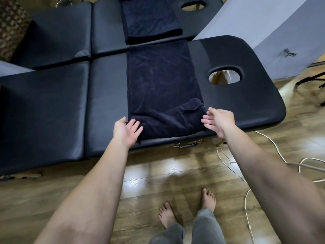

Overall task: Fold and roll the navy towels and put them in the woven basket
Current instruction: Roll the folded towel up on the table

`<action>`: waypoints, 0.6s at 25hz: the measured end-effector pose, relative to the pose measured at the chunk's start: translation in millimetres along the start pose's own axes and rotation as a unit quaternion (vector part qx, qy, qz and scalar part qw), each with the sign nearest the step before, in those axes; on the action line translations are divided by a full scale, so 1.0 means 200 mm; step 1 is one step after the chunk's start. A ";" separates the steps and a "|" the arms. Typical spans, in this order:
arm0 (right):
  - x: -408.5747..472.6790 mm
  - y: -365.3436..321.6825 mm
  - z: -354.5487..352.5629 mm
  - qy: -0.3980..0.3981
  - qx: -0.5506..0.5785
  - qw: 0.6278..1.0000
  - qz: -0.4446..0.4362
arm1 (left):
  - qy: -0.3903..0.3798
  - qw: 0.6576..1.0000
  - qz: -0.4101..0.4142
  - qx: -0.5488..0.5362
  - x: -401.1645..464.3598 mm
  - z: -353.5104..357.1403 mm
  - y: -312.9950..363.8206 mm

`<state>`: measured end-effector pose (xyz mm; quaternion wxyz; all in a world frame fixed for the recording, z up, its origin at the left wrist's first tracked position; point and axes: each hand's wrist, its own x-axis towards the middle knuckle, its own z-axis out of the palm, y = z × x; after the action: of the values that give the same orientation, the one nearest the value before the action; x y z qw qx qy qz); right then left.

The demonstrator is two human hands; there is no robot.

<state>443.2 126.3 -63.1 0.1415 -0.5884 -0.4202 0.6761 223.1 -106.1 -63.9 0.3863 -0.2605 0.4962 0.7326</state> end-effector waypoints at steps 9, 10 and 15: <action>0.04 0.14 0.02 -0.111 -0.716 0.562 -0.398 | -0.126 0.539 0.266 0.789 0.06 -0.10 -0.11; 0.06 0.14 0.01 -0.105 -0.745 0.530 -0.393 | -0.119 0.451 0.277 0.840 0.07 -0.11 -0.09; 0.15 0.16 -0.03 -0.068 -0.747 0.507 -0.426 | -0.074 0.309 0.351 0.881 0.11 -0.10 -0.07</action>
<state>450.5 129.2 -106.8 -0.1080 -0.1792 -0.9778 0.0084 221.4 -115.1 -95.6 0.1281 0.4879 0.8616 -0.0560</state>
